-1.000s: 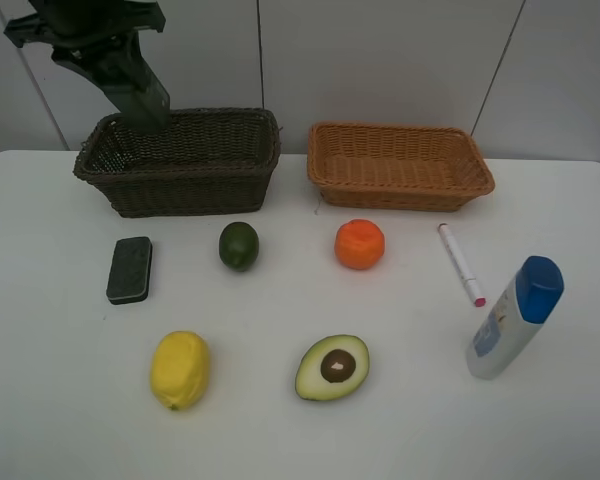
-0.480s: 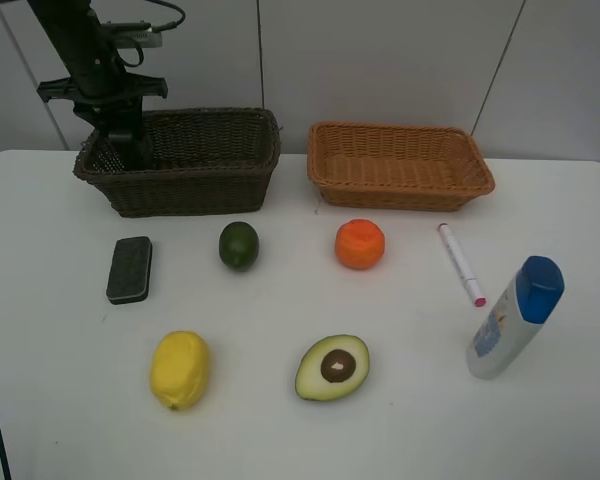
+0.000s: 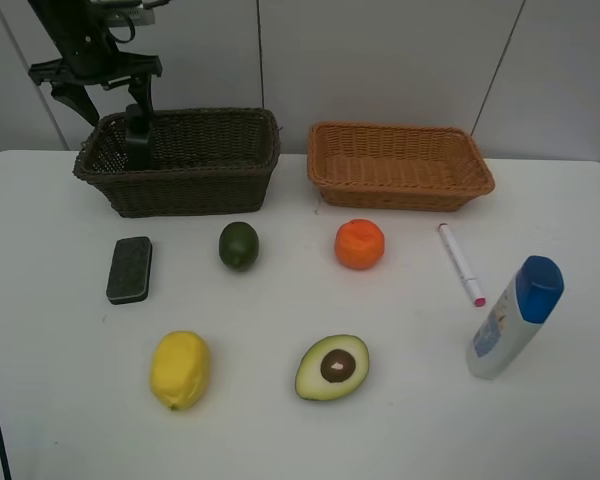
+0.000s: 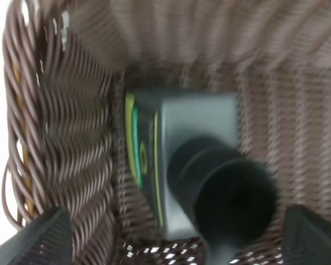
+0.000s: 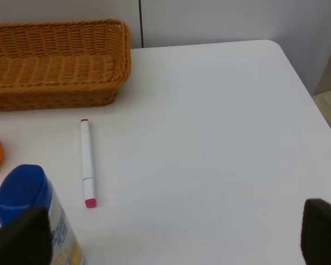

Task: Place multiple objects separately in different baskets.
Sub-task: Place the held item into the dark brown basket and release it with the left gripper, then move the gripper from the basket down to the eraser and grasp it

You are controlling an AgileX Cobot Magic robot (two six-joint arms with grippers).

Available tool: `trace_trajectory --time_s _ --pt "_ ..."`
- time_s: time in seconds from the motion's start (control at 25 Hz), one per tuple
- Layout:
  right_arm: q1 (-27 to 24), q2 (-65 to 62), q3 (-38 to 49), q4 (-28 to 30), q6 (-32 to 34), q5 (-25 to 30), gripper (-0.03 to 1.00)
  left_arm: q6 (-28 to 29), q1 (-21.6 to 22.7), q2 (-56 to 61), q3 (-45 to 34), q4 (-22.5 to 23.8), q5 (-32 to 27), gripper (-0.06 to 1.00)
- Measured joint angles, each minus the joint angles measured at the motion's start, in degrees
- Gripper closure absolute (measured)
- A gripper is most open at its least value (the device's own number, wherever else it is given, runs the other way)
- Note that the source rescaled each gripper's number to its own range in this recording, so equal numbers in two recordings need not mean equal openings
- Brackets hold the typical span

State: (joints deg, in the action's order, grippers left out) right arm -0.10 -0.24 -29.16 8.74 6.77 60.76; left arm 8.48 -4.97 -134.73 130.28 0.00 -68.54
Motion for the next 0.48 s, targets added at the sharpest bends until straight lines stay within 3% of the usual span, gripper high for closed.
trace_trajectory --time_s 0.24,0.48 --pt "0.0 0.0 0.0 0.0 0.0 0.0 -0.02 -0.16 0.0 7.43 -2.07 -4.37 -0.07 0.0" --pt "0.0 0.0 0.0 0.0 0.0 0.0 -0.02 0.04 -0.16 26.91 -26.41 -4.93 -0.01 0.0"
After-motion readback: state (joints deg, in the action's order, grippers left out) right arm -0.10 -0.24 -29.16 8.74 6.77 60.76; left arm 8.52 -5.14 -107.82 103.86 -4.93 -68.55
